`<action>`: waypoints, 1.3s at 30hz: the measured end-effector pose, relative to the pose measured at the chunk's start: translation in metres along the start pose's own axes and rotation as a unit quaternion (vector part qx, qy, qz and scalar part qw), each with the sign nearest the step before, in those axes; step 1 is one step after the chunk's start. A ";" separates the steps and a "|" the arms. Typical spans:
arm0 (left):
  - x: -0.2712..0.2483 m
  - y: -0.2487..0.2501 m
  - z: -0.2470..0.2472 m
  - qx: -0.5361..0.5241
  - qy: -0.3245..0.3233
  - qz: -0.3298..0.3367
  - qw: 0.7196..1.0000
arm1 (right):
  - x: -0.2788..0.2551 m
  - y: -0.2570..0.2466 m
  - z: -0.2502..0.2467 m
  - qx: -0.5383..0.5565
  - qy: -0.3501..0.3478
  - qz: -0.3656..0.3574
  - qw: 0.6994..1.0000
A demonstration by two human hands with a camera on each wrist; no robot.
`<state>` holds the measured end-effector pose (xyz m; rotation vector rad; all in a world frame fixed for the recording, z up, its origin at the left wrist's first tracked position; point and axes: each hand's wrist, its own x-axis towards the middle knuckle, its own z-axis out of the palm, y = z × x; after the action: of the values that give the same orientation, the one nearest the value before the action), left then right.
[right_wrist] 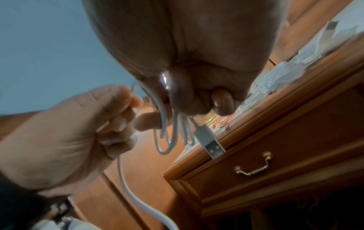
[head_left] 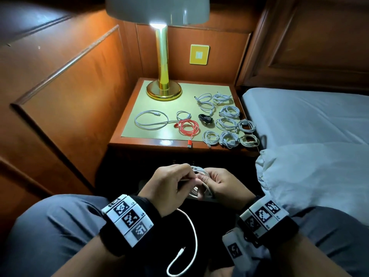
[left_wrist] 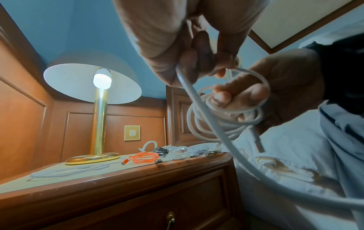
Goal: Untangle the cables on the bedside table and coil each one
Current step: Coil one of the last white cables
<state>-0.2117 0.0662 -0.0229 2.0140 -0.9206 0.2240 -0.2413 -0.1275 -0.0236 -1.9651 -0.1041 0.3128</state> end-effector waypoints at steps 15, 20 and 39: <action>0.008 -0.018 -0.017 0.036 0.065 -0.104 0.992 | -0.008 -0.021 -0.002 0.255 -0.003 0.110 0.961; 0.006 -0.028 -0.025 -0.018 0.018 -0.204 0.979 | -0.008 -0.011 -0.002 0.290 0.005 0.102 0.951; 0.007 0.003 0.011 -0.023 -0.088 -0.212 0.973 | -0.007 -0.021 0.005 0.322 0.013 0.104 0.941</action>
<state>-0.2110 0.0535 -0.0243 2.1561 -0.5730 -0.2140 -0.2478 -0.1161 -0.0056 -1.3268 0.2064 0.3994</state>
